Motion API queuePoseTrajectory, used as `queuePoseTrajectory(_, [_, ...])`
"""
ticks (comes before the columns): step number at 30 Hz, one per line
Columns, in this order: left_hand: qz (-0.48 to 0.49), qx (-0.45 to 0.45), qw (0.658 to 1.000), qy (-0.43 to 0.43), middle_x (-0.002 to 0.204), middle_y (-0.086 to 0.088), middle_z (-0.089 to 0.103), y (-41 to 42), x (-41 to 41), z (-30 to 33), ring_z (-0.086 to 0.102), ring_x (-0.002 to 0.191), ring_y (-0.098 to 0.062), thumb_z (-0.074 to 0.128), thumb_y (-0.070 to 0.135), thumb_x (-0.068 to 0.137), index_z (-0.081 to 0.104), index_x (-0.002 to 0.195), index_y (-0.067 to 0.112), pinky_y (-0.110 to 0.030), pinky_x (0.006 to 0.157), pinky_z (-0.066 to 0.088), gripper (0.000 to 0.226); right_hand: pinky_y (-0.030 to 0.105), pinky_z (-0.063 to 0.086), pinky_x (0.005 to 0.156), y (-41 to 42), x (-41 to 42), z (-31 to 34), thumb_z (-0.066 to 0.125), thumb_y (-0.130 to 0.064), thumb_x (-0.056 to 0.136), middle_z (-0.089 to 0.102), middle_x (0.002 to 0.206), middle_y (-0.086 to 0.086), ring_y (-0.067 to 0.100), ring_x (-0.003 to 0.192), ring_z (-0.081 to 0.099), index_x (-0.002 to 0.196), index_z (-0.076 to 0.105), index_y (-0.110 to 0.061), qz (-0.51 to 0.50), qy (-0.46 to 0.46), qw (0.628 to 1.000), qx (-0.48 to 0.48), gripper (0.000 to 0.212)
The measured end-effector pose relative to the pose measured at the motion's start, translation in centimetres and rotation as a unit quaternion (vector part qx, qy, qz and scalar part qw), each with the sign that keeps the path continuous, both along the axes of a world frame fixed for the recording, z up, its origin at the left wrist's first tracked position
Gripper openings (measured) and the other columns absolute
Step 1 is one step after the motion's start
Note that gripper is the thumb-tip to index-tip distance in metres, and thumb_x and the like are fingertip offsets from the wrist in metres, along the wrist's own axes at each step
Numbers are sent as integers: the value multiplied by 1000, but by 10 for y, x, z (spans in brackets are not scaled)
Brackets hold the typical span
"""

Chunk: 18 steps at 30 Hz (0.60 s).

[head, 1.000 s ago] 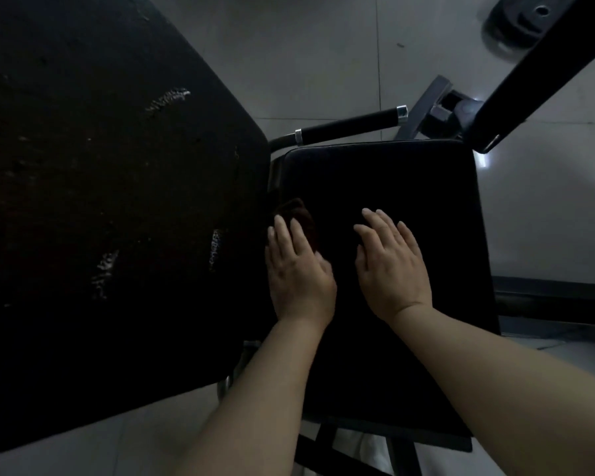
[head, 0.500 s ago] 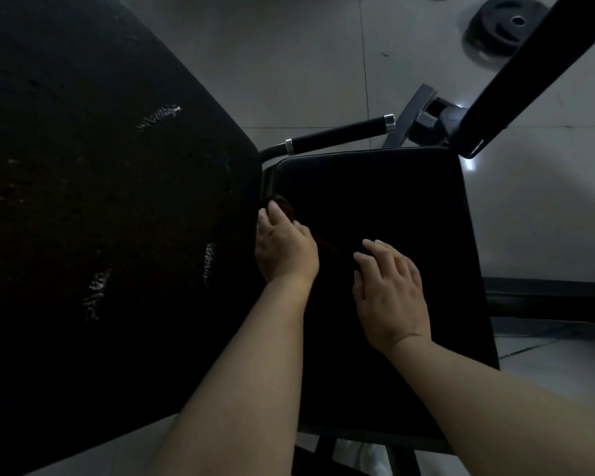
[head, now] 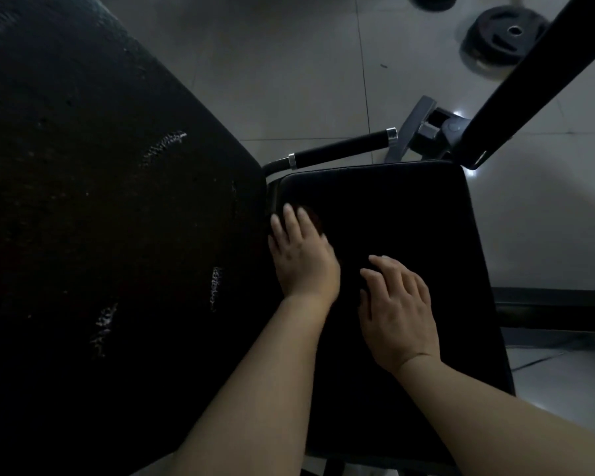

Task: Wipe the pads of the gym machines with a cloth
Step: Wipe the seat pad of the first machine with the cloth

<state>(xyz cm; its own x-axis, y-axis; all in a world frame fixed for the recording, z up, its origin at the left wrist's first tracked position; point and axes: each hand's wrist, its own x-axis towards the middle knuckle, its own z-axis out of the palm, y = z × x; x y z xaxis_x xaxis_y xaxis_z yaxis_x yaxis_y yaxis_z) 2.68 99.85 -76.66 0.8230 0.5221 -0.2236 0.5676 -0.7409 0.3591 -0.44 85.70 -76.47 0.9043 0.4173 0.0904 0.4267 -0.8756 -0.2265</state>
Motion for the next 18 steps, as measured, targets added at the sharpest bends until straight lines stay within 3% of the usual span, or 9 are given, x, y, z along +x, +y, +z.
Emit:
queuePoseTrajectory(3, [2,-5,1000,11,161,-5,-4,13,31,2,-7,147,-27,28,33,101,6,152,15,-42,118,0,58,33,22,104,0,1,0,37,-33,85,53,129,7,21,126,35,113,57,-17,1,4,1000,-3,38])
queuePoseTrajectory(6, [1,-1,1000,-13,160,-7,-4,3,2,-3,-6,147,-26,29,33,100,6,152,15,-39,118,0,60,33,22,104,0,1,1,38,-34,86,53,129,7,21,125,36,112,56,-17,3,10,1000,3,36])
queuePoseTrajectory(13, [0,3,1000,-16,156,-19,18,-52,-127,-9,16,144,-34,26,35,93,26,146,2,-45,114,23,62,34,24,104,0,0,2,36,-34,88,53,128,6,20,125,38,110,56,-17,-5,23,1000,2,34])
queuePoseTrajectory(16, [-4,23,1000,-14,154,-22,21,-37,-104,-12,18,143,-37,29,33,92,28,146,1,-46,114,23,63,34,24,106,1,0,4,38,-35,88,53,128,6,20,125,37,112,57,-16,-7,30,1000,4,36])
queuePoseTrajectory(18, [7,21,1000,0,157,-20,13,-20,-74,-10,10,145,-36,34,31,95,20,149,3,-45,116,16,63,35,26,109,-1,0,6,46,-35,89,51,131,6,21,128,38,115,57,-16,-4,40,999,2,33])
